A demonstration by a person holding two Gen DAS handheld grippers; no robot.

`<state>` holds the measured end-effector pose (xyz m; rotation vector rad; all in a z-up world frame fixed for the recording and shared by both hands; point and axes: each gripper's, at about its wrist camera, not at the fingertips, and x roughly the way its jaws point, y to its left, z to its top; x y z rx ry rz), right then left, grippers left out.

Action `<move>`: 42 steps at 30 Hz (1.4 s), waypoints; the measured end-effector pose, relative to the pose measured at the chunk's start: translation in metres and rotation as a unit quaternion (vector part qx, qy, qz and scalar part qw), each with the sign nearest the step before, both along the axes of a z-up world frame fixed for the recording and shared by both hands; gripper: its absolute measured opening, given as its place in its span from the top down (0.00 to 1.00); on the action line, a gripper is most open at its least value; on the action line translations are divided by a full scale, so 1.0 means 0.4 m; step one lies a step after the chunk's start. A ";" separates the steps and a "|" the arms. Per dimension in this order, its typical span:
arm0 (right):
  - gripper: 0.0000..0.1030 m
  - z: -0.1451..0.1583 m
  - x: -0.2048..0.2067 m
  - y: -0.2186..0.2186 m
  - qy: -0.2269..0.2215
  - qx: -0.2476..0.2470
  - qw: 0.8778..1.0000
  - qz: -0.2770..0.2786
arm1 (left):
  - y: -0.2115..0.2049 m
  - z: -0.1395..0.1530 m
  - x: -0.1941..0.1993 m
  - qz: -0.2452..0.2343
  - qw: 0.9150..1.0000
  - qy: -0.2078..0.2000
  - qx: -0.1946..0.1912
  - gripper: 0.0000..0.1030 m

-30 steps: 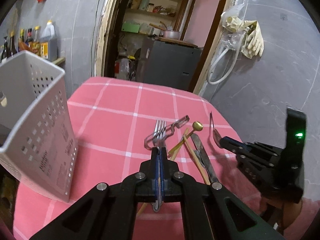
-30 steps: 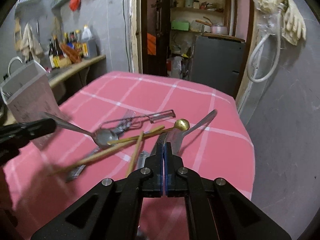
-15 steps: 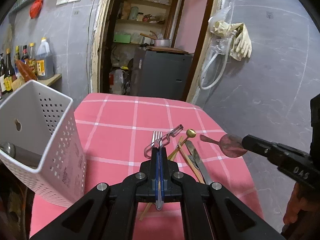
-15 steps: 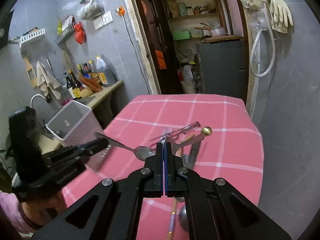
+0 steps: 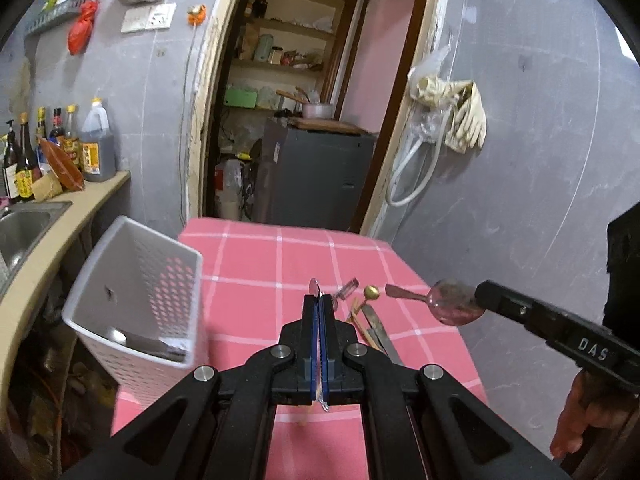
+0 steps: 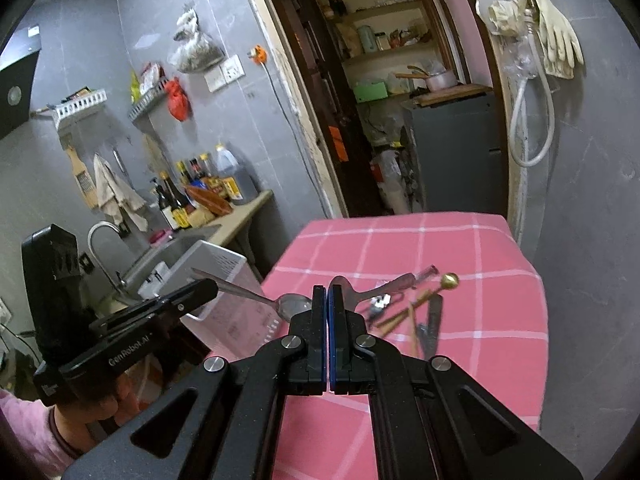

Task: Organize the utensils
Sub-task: 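Carry the held utensils over the white caddy and open both tools to release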

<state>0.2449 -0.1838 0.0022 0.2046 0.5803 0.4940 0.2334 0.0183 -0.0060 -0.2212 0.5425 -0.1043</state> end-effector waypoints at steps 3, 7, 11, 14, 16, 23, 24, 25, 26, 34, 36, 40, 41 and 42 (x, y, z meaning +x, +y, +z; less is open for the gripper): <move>0.99 0.032 -0.016 0.030 -0.007 0.013 1.000 0.008 | 0.031 0.044 -0.021 0.000 1.000 -0.014 0.007 0.99; 0.99 0.073 -0.031 0.079 -0.020 0.027 0.999 0.025 | 0.079 0.116 -0.051 0.007 0.999 -0.037 0.018 0.99; 0.99 0.117 -0.046 0.137 -0.036 0.042 0.997 0.052 | 0.132 0.180 -0.077 0.021 0.998 -0.057 0.021 0.99; 0.99 0.146 -0.055 0.173 -0.045 0.056 0.995 0.071 | 0.173 0.220 -0.098 0.032 0.997 -0.073 0.025 0.99; 0.99 0.166 -0.057 0.201 -0.045 0.070 0.993 0.086 | 0.199 0.242 -0.107 0.038 0.996 -0.079 0.030 0.99; 0.99 0.159 -0.062 0.278 -0.011 0.122 0.984 0.132 | 0.250 0.264 -0.124 0.046 0.996 -0.064 0.050 0.99; 0.99 0.152 -0.062 0.291 -0.005 0.127 0.982 0.138 | 0.254 0.260 -0.122 0.046 0.996 -0.059 0.052 0.99; 0.99 0.143 -0.060 0.303 0.003 0.130 0.981 0.144 | 0.257 0.256 -0.121 0.047 0.996 -0.054 0.054 0.99; 0.99 0.135 -0.060 0.307 0.008 0.132 0.980 0.147 | 0.261 0.251 -0.122 0.047 0.996 -0.050 0.055 0.99; 0.99 0.047 -0.010 0.349 0.063 0.126 0.981 0.133 | 0.276 0.189 -0.085 0.051 0.997 0.005 0.059 0.98; 0.99 0.022 0.013 0.358 0.074 0.120 0.982 0.123 | 0.277 0.171 -0.071 0.050 0.997 0.016 0.059 0.98; 0.99 -0.006 0.056 0.384 0.089 0.102 0.984 0.114 | 0.276 0.131 -0.042 0.048 0.996 0.040 0.063 0.98; 0.99 -0.009 0.062 0.388 0.091 0.101 0.984 0.113 | 0.276 0.124 -0.036 0.047 0.996 0.044 0.062 0.98; 0.99 -0.020 0.075 0.396 0.096 0.098 0.984 0.111 | 0.277 0.118 -0.032 0.047 0.996 0.047 0.060 0.98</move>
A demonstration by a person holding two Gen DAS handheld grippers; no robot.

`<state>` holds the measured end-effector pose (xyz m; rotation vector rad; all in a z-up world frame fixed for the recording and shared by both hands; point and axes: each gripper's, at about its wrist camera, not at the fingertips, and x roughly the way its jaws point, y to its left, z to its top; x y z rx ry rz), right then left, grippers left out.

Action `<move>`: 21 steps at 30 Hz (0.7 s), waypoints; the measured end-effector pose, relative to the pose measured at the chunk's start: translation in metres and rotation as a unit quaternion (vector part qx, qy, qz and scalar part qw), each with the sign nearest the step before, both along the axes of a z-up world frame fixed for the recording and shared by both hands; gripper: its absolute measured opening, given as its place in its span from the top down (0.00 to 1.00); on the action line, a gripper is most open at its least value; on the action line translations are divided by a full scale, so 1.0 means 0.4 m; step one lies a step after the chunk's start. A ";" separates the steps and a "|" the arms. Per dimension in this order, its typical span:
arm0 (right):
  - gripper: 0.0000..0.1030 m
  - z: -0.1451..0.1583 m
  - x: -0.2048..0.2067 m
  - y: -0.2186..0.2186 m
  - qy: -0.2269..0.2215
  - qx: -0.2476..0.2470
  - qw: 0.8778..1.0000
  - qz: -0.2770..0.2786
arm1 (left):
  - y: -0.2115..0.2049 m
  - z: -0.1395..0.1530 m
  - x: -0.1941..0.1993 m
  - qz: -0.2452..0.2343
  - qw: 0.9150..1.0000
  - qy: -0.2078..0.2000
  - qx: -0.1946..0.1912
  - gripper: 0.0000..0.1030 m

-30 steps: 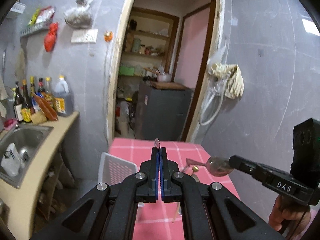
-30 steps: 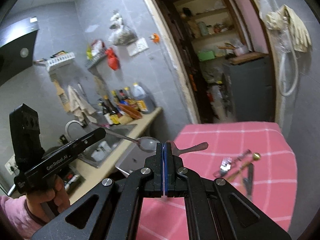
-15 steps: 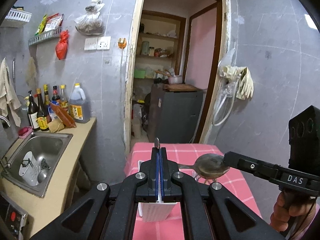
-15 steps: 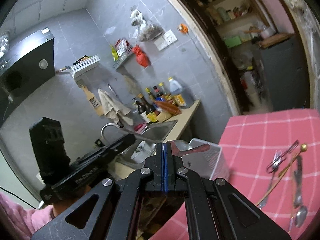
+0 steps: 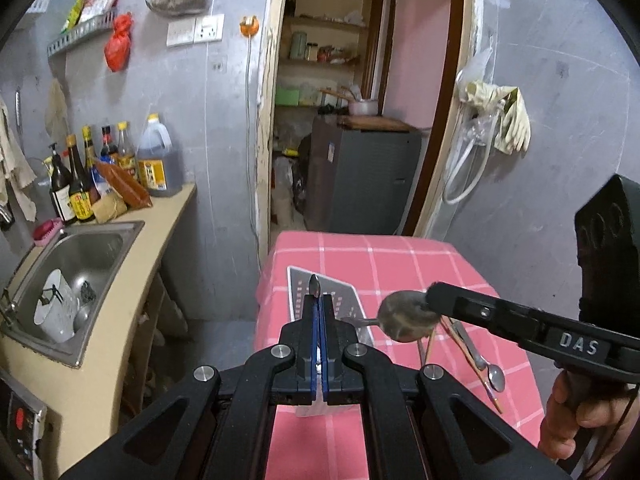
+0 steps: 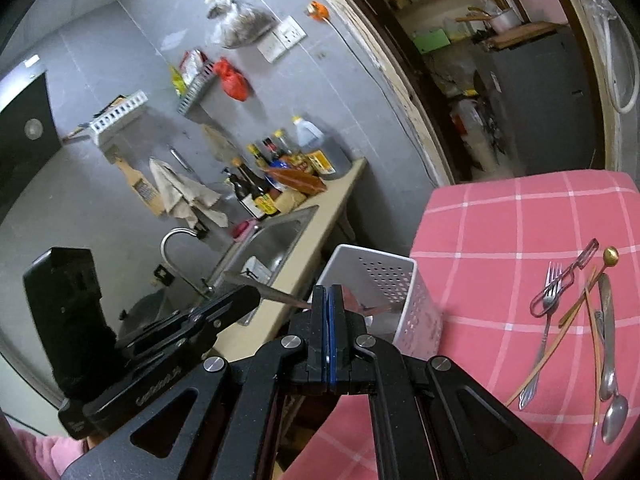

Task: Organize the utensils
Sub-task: 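Carry the held utensils over the white caddy and open both tools to release, then move both open tools back over the remaining utensils on the tablecloth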

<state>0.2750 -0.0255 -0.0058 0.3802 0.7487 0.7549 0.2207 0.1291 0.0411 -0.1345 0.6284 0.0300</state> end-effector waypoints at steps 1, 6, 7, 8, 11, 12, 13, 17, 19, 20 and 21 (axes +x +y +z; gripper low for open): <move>0.99 -0.005 0.010 0.007 0.004 -0.003 1.000 0.000 | 0.001 -0.008 0.007 0.000 1.000 0.004 -0.003 0.98; 0.99 -0.016 0.037 0.026 0.011 -0.014 1.000 -0.006 | 0.016 -0.035 0.022 0.001 0.999 0.017 -0.032 0.98; 0.99 -0.015 0.038 0.026 0.009 -0.017 1.000 -0.007 | 0.020 -0.041 0.024 0.001 0.999 0.017 -0.040 0.98; 0.99 -0.013 0.039 0.024 0.006 -0.021 1.000 -0.009 | 0.023 -0.044 0.024 -0.001 0.999 0.016 -0.046 0.98; 0.99 0.000 0.029 0.008 -0.008 -0.031 0.999 -0.018 | 0.025 -0.058 0.024 -0.003 0.998 0.018 -0.060 0.98; 0.99 0.006 0.021 -0.002 -0.019 -0.036 0.999 -0.027 | 0.025 -0.062 0.025 -0.003 0.998 0.020 -0.062 0.97; 0.98 0.011 0.014 -0.013 -0.026 -0.040 0.998 -0.035 | 0.023 -0.067 0.025 -0.002 0.998 0.022 -0.065 0.97; 0.88 0.030 -0.010 -0.073 -0.051 -0.057 0.995 -0.068 | 0.007 -0.078 0.021 -0.001 0.998 0.017 -0.066 0.96; 0.74 0.038 -0.021 -0.109 -0.061 -0.060 0.992 -0.087 | -0.004 -0.082 0.018 -0.002 0.998 0.016 -0.065 0.94; 0.72 0.042 -0.028 -0.128 -0.068 -0.062 0.991 -0.098 | -0.011 -0.084 0.017 -0.002 0.998 0.015 -0.064 0.92; 0.71 0.047 -0.033 -0.144 -0.074 -0.064 0.990 -0.106 | -0.014 -0.085 0.015 -0.002 0.998 0.014 -0.063 0.86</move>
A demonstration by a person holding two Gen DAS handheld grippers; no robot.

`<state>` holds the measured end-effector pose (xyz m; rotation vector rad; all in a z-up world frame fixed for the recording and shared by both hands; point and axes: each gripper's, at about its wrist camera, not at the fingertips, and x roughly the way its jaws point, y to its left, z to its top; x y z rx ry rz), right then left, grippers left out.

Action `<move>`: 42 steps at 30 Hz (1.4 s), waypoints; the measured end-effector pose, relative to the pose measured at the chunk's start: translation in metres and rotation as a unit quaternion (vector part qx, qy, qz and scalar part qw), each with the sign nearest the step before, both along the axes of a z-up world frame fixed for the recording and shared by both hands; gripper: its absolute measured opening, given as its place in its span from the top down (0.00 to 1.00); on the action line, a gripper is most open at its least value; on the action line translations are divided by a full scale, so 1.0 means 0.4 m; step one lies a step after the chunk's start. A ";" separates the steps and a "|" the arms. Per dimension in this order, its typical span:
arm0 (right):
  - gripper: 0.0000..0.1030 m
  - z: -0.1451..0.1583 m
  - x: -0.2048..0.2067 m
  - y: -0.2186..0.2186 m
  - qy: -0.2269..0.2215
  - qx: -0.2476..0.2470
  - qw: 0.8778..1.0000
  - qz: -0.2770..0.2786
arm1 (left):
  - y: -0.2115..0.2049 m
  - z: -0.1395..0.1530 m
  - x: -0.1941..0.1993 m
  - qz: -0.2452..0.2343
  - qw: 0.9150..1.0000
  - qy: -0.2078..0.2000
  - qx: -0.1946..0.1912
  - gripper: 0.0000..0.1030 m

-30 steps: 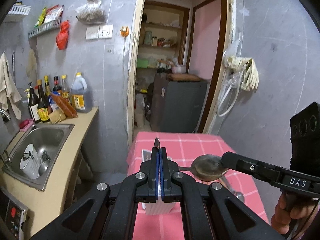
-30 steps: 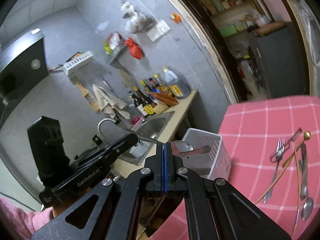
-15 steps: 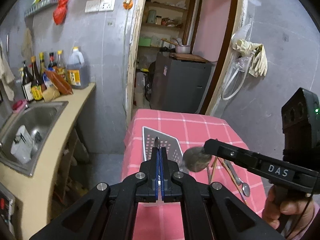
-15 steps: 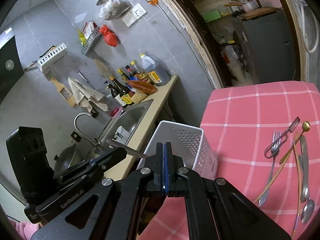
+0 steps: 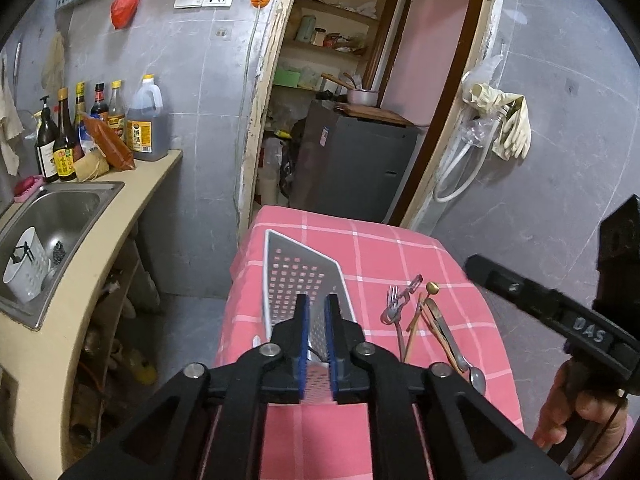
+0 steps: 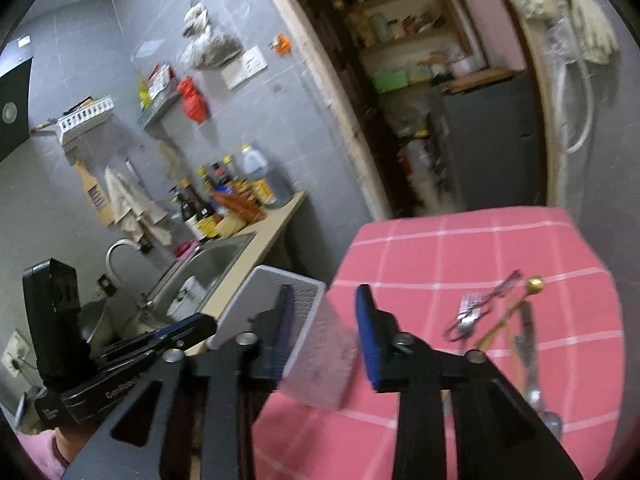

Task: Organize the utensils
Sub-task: 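Move both open tools back over the remaining utensils on the tablecloth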

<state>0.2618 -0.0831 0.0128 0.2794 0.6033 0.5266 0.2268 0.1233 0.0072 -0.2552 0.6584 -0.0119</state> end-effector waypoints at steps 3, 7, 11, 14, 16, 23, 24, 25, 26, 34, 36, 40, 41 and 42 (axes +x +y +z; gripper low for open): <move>0.68 0.015 -0.019 -0.052 -0.021 -0.013 0.999 -0.030 | -0.026 0.004 -0.013 -0.004 1.000 -0.022 -0.001 0.64; 0.50 0.032 -0.050 -0.123 -0.053 -0.032 0.996 -0.070 | -0.075 0.019 -0.022 -0.017 0.998 -0.055 -0.006 0.54; 0.36 0.043 -0.079 -0.185 -0.078 -0.050 0.991 -0.099 | -0.128 0.028 -0.023 -0.034 0.996 -0.081 -0.003 0.37; 0.21 0.042 -0.095 -0.227 -0.090 -0.062 0.987 -0.120 | -0.168 0.031 -0.027 -0.037 0.994 -0.106 -0.003 0.18; 0.11 0.040 -0.105 -0.254 -0.100 -0.069 0.984 -0.132 | -0.195 0.028 -0.028 -0.037 0.992 -0.119 -0.003 0.11; 0.01 0.010 -0.123 -0.320 -0.122 -0.097 0.976 -0.150 | -0.271 -0.025 -0.026 -0.036 0.990 -0.139 0.006 0.02; 0.01 0.003 -0.121 -0.330 -0.123 -0.105 0.975 -0.152 | -0.279 -0.037 -0.024 -0.036 0.990 -0.137 0.008 0.02; 0.01 -0.007 -0.118 -0.340 -0.123 -0.110 0.975 -0.152 | -0.289 -0.048 -0.018 -0.036 0.990 -0.134 0.011 0.02; 0.01 -0.016 -0.114 -0.348 -0.121 -0.114 0.974 -0.151 | -0.295 -0.058 -0.017 -0.035 0.991 -0.131 0.013 0.02; 0.01 -0.110 -0.077 -0.390 -0.100 -0.129 0.976 -0.142 | -0.338 -0.144 0.005 -0.031 0.993 -0.105 0.032 0.02; 0.01 -0.138 -0.062 -0.396 -0.091 -0.131 0.977 -0.139 | -0.346 -0.163 0.017 -0.033 0.994 -0.098 0.037 0.02; 0.01 -0.196 -0.029 -0.396 -0.074 -0.136 0.979 -0.131 | -0.353 -0.201 0.051 -0.035 0.995 -0.079 0.040 0.02; 0.01 -0.208 -0.026 -0.396 -0.071 -0.137 0.980 -0.129 | -0.354 -0.210 0.059 -0.036 0.996 -0.074 0.038 0.02; 0.01 -0.223 -0.014 -0.396 -0.063 -0.138 0.980 -0.127 | -0.353 -0.218 0.068 -0.036 0.996 -0.068 0.035 0.02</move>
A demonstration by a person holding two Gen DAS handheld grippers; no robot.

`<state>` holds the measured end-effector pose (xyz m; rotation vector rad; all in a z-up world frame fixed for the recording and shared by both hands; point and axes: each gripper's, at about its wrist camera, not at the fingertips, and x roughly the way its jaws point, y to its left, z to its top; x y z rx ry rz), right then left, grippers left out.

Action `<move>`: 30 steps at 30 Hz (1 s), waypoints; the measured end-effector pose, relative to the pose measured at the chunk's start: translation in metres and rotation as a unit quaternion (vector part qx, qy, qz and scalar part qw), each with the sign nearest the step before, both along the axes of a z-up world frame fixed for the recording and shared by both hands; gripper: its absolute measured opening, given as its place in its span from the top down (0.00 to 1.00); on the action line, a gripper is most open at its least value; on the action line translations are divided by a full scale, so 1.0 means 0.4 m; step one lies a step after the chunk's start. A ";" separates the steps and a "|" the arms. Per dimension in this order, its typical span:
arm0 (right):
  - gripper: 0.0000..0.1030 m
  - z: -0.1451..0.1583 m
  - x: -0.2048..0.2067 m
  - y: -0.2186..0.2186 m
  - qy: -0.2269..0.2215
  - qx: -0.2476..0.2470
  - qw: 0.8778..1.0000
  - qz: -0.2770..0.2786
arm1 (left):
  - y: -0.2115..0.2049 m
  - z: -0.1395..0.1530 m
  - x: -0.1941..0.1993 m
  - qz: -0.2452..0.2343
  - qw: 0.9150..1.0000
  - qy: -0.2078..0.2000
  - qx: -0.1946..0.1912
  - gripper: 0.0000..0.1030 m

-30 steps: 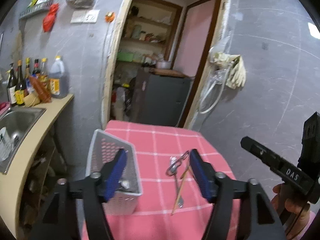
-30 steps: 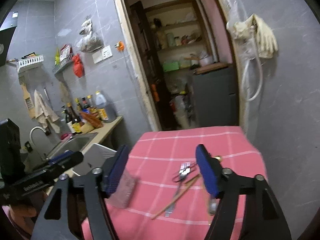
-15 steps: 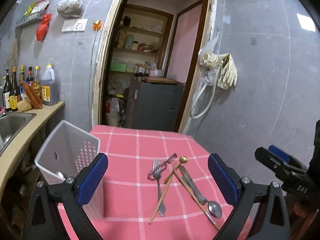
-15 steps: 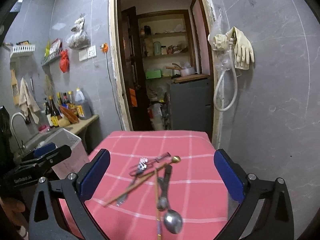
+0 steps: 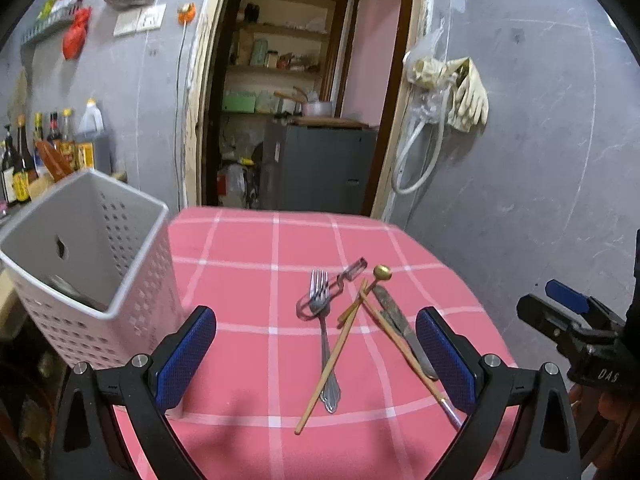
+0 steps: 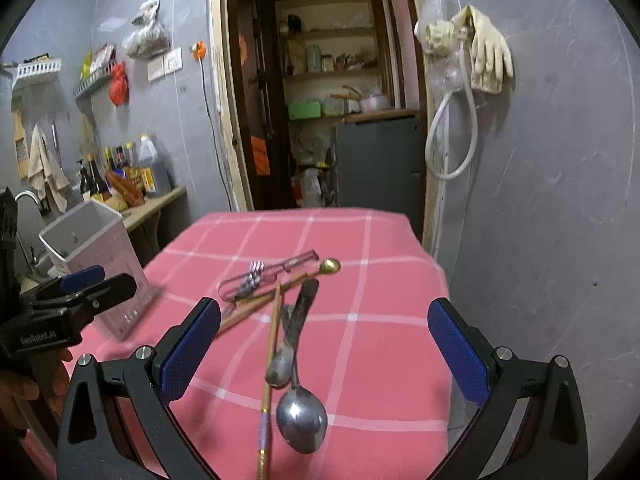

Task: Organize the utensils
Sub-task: 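Move both open tools back over the remaining utensils on the tablecloth, then close the left tool on the silver fork while the right tool grasps a silver spoon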

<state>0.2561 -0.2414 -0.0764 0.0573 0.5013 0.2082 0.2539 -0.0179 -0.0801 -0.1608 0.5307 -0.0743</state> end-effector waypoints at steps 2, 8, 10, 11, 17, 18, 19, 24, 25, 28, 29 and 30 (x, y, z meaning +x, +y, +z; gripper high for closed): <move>0.01 -0.029 0.019 0.000 0.014 0.001 1.000 0.001 | 0.001 -0.023 0.021 0.000 1.000 0.016 -0.006 0.02; 0.01 -0.093 0.072 -0.003 0.047 -0.003 0.999 0.010 | -0.003 -0.083 0.073 -0.013 0.998 0.058 -0.029 0.02; 0.01 -0.106 0.086 -0.002 0.056 -0.002 0.998 0.014 | -0.009 -0.103 0.091 -0.018 0.997 0.073 -0.034 0.03; 0.02 -0.114 0.094 -0.001 0.063 0.000 0.998 0.017 | -0.011 -0.111 0.097 -0.020 0.996 0.078 -0.036 0.03; 0.14 -0.145 0.112 0.033 0.088 -0.006 0.995 0.047 | -0.019 -0.163 0.131 -0.027 0.990 0.126 -0.053 0.25; 0.18 -0.150 0.113 0.042 0.091 -0.009 0.994 0.055 | -0.018 -0.168 0.135 -0.027 0.989 0.132 -0.058 0.28; 0.21 -0.153 0.114 0.050 0.094 -0.013 0.994 0.060 | -0.017 -0.175 0.137 -0.026 0.988 0.139 -0.064 0.30; 0.33 -0.168 0.113 0.071 0.110 -0.019 0.991 0.071 | -0.021 -0.198 0.139 -0.030 0.984 0.159 -0.075 0.38; 0.33 -0.170 0.114 0.072 0.112 -0.019 0.991 0.073 | -0.026 -0.203 0.140 -0.032 0.983 0.165 -0.075 0.41; 0.36 -0.172 0.115 0.072 0.119 -0.019 0.990 0.079 | -0.029 -0.212 0.138 -0.036 0.981 0.175 -0.082 0.52; 0.37 -0.173 0.116 0.070 0.121 -0.019 0.989 0.081 | -0.031 -0.216 0.137 -0.036 0.980 0.177 -0.085 0.54; 0.39 -0.174 0.114 0.071 0.124 -0.021 0.988 0.084 | -0.031 -0.218 0.136 -0.036 0.979 0.179 -0.087 0.56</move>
